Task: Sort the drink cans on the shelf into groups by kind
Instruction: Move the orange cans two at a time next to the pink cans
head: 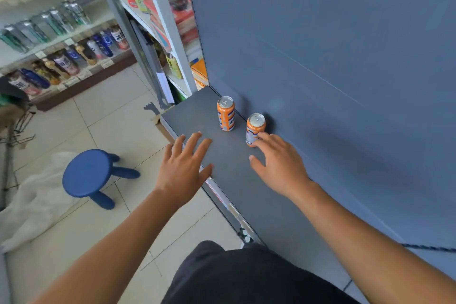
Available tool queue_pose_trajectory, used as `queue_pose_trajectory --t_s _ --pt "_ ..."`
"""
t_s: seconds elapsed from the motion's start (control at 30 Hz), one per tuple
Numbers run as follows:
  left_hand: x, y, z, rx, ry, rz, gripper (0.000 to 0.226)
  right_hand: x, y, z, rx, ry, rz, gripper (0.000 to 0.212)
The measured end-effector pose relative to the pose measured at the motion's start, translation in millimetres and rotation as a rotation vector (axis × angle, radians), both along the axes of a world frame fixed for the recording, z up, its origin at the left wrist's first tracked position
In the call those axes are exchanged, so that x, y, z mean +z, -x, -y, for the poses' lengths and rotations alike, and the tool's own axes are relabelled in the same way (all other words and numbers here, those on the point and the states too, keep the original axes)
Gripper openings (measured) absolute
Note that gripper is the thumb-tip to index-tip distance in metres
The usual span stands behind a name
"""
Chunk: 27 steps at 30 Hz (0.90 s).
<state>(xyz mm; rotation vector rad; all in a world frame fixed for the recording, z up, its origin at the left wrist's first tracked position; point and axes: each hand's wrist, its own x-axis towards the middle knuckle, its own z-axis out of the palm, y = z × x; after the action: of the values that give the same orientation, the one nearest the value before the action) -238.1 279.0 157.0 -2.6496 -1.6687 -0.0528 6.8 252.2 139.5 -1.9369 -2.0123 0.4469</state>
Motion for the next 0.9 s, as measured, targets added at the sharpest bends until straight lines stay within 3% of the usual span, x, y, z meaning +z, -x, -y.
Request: queue_pose_trajectory --t_s 0.27,0.43,0.63,0.9 --pt "-24.1 0.3 -107.4 -0.140 0.035 0.010 0.061 -10.0 -6.2 -45.1 -0.206 -0.005 0.029 0.026" --pt "-46.7 9.0 -186.4 -0.293 0.076 -0.006 0.068 -27.5 5.4 -81.2 -0.332 0.094 0.064 0.027" --pt "-68.6 22.5 -275.9 -0.387 0.198 -0.055 0.084 -34.0 37.4 -119.5 -0.591 0.321 -0.031 0.052" --pt "-94.6 -11.3 -346.1 -0.392 0.549 -0.008 0.091 -67.5 53.7 -153.0 -0.956 0.348 -0.344 0.077"
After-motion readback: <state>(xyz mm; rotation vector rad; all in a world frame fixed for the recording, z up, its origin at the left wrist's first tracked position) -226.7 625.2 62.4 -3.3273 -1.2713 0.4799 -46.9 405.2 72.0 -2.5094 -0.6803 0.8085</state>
